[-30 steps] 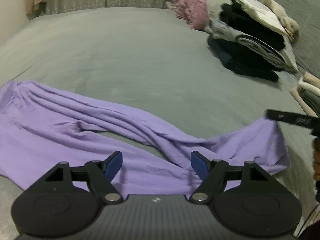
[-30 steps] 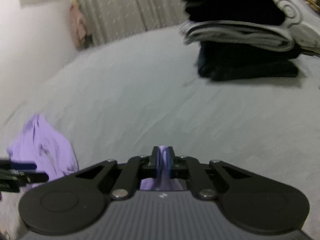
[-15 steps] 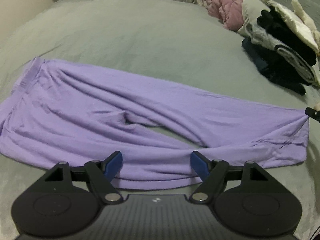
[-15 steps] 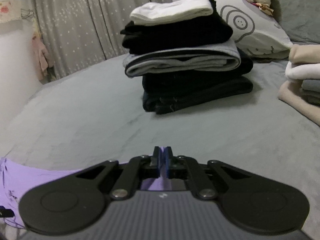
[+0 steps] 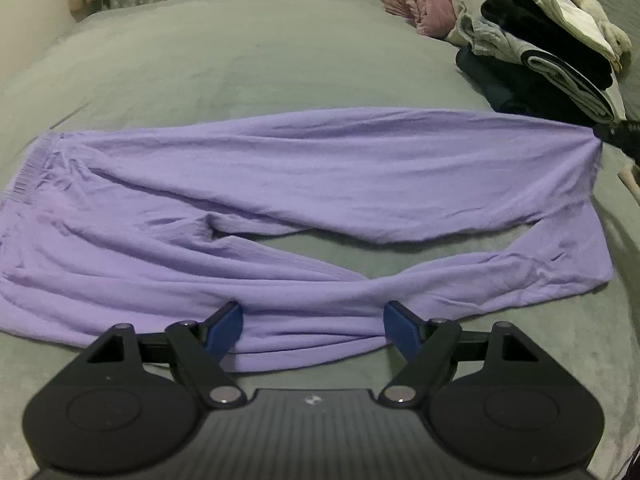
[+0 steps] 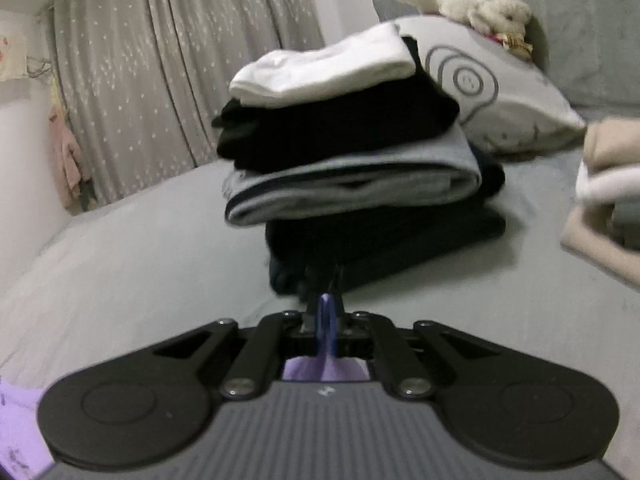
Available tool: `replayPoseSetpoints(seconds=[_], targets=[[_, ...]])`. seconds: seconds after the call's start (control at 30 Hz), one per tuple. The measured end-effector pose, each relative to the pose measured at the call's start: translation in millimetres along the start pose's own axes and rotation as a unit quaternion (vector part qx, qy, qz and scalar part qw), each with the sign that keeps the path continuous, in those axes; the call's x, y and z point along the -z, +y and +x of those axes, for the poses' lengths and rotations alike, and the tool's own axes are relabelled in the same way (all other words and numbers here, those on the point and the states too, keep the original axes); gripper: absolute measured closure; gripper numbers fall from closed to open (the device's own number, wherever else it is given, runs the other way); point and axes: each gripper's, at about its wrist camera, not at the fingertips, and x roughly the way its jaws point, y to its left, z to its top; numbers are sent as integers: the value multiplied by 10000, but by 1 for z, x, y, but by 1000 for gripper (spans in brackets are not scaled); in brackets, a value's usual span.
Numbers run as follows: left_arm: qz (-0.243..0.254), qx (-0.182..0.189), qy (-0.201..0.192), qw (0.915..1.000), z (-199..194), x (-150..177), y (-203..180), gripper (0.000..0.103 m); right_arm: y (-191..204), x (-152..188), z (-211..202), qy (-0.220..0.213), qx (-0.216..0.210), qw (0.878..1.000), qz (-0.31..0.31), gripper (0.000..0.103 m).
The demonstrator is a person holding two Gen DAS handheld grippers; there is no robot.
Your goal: Fold clothes
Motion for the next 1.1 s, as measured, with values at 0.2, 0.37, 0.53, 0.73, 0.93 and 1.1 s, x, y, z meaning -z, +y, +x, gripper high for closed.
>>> replayPoseSetpoints(seconds=[0.2,0.37,0.53,0.73,0.93,1.1], targets=[[-33,42,12,10000,-2,3,2,24,19,-12,40,-30,309,9961,-823,102],[28,134,42,9999,-4,2,5,23,31,-16,67,-50,529,9915,-1184,102],[-109,208,-186,9996,-18,-22,38,23,34,-1,100,570,967,9838,-1397,101],[-1059,-324,-655,9917,-21,-72,141,23,43,3,103,750,755,9804,-1660,69],[-1351,-993,-1004,9807,4,-97,236,23,87,-2,76,633,-816,9753,-1954,62],[-1268,-734,-1085,9832,29,-111,280,23,147,8,79,1112,-2666,9347,-2070,62]])
